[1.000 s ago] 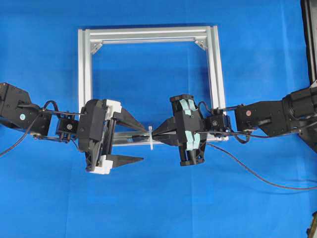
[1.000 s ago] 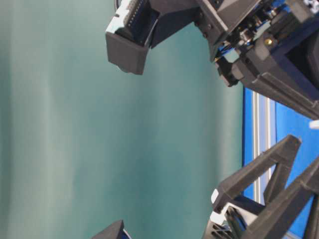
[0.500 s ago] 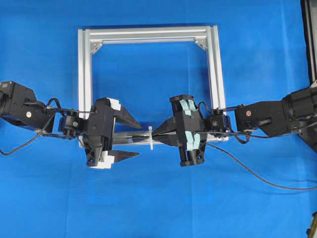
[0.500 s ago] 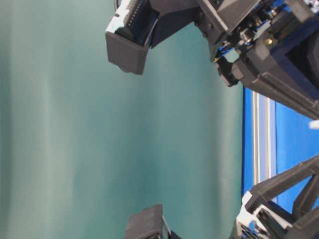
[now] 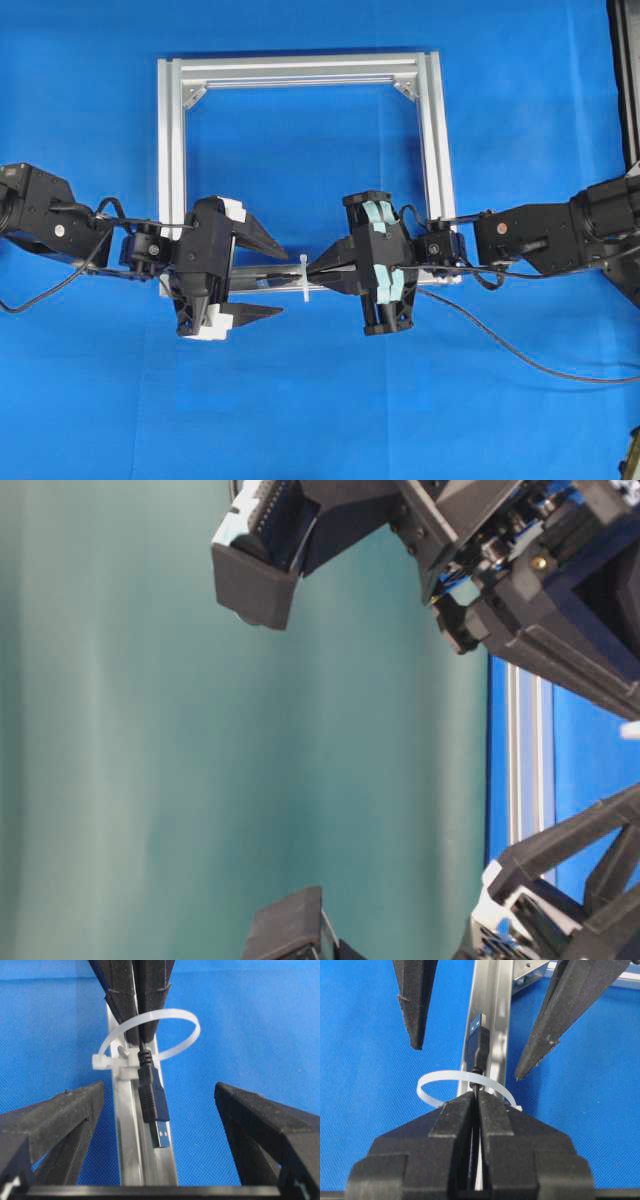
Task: Insert the wire through the string loop located in the center.
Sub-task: 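Close the left gripper on the plug and open the right gripper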
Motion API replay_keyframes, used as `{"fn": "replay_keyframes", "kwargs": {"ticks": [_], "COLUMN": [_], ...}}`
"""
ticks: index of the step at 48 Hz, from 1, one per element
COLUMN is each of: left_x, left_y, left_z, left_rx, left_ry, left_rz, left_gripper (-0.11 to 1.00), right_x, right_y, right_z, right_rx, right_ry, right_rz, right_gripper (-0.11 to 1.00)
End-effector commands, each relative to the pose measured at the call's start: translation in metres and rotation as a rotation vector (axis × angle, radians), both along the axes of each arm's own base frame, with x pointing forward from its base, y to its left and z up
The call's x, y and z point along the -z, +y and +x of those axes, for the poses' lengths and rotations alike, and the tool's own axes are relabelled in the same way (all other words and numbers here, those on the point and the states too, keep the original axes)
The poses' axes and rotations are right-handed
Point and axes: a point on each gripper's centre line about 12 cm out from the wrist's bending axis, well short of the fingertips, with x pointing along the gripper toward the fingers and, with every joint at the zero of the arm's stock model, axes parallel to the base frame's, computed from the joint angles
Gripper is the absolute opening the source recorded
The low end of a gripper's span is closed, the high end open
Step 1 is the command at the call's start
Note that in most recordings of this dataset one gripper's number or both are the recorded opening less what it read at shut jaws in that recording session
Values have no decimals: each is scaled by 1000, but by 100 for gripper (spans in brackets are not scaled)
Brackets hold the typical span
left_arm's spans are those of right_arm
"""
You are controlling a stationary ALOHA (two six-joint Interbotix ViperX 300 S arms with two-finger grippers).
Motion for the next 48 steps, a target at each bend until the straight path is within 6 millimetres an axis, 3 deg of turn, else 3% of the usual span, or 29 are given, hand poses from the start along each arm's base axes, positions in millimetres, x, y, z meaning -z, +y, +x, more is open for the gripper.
{"fn": "replay_keyframes", "kwargs": {"ticks": [1, 14, 18, 21, 27, 31, 48], "left_x": [-10, -10, -10, -11, -11, -11, -12], "left_y": [0, 0, -1, -1, -1, -1, -1], "left_z": [6, 5, 6, 5, 6, 6, 6], "left_rx": [-5, -2, -1, -1, -5, -6, -6], "left_ry": [-33, -33, -35, -35, -35, -37, -38], "left_rz": [-6, -6, -7, -8, -15, -17, -17], "left_gripper": [88, 85, 79, 67, 28, 9, 9], "right_x": [-8, -8, -8, -9, -9, -9, -8], "right_y": [1, 1, 1, 2, 2, 1, 2], "right_z": [2, 3, 3, 3, 2, 3, 3], "right_rx": [-3, -3, -4, -5, -5, -4, -7], "right_ry": [-24, -26, -26, -28, -29, -32, -27], "right_rz": [2, 2, 1, 1, 1, 2, -3], "right_gripper": [-3, -3, -3, -3, -3, -3, -2]}}
